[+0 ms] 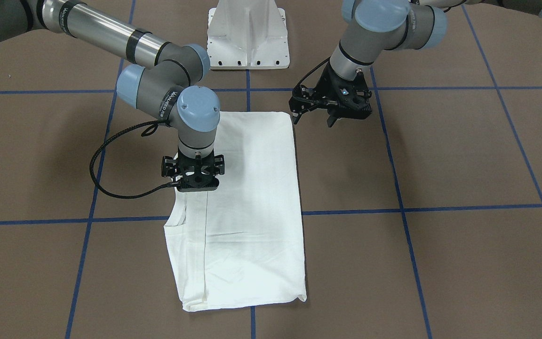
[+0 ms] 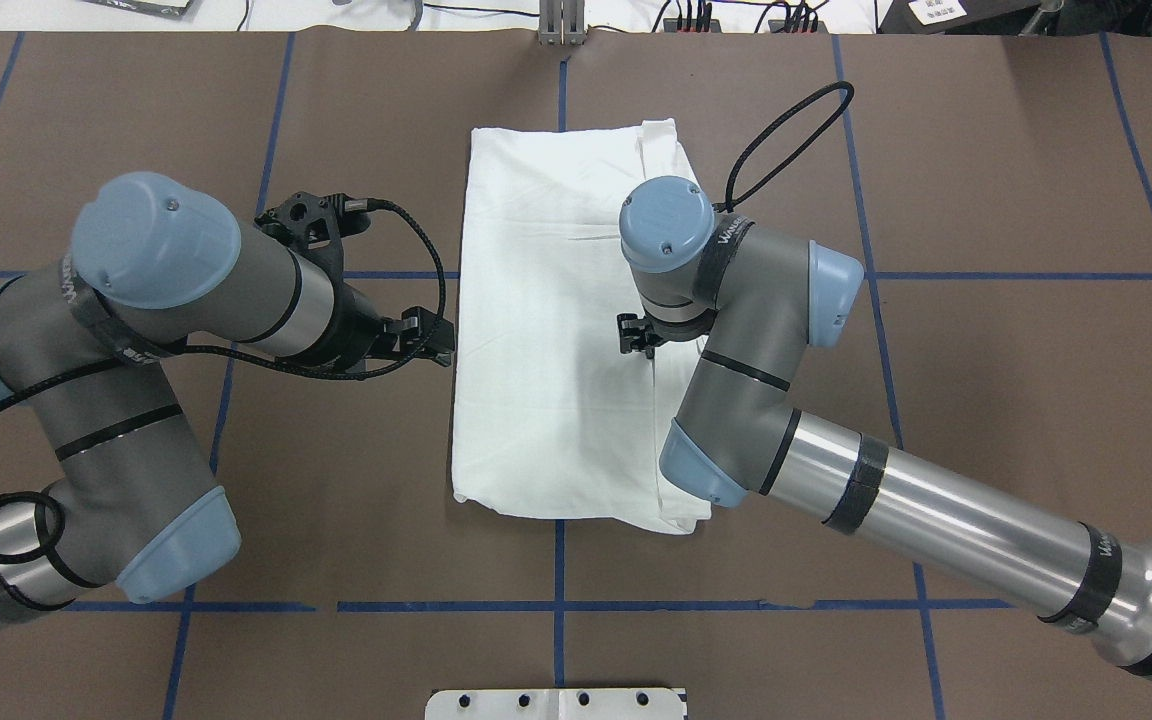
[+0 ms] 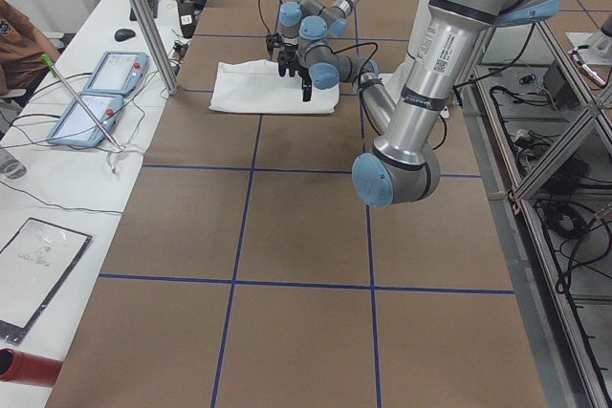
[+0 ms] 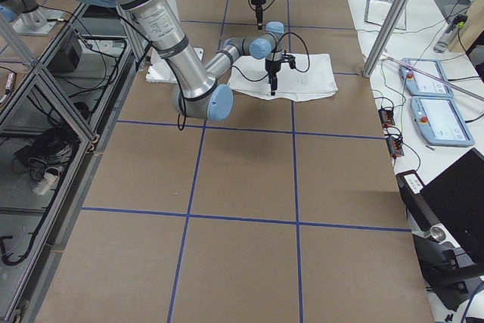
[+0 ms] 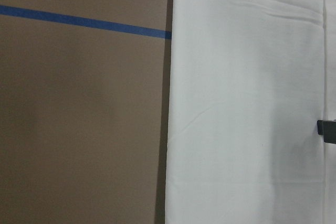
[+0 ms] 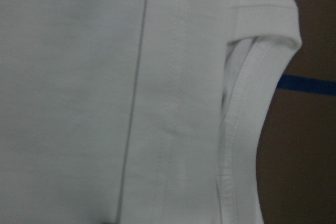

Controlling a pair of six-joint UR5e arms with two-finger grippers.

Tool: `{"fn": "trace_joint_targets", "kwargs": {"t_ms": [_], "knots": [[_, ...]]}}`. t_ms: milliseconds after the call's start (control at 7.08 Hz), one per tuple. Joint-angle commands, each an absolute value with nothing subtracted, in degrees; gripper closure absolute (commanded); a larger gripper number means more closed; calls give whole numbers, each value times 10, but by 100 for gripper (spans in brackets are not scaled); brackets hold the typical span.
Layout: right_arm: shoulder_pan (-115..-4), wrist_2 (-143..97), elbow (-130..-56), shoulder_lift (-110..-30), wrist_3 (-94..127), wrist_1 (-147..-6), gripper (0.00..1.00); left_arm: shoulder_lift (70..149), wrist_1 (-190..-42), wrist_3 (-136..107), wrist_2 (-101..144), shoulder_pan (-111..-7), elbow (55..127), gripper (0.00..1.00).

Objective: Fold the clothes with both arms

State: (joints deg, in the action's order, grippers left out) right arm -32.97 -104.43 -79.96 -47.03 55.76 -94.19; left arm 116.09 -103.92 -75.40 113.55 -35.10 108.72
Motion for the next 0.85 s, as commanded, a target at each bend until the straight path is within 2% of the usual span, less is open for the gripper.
{"fn": "trace_joint_targets", "kwargs": {"t_ms": [0, 706], "knots": [[-335, -1042, -802, -471, 555, -943, 0, 1161, -1040, -755, 1136, -350, 1086, 0], [-339, -1039, -802, -475, 554, -944, 0, 1165, -1040, -755, 1136, -348, 1085, 0]]}}
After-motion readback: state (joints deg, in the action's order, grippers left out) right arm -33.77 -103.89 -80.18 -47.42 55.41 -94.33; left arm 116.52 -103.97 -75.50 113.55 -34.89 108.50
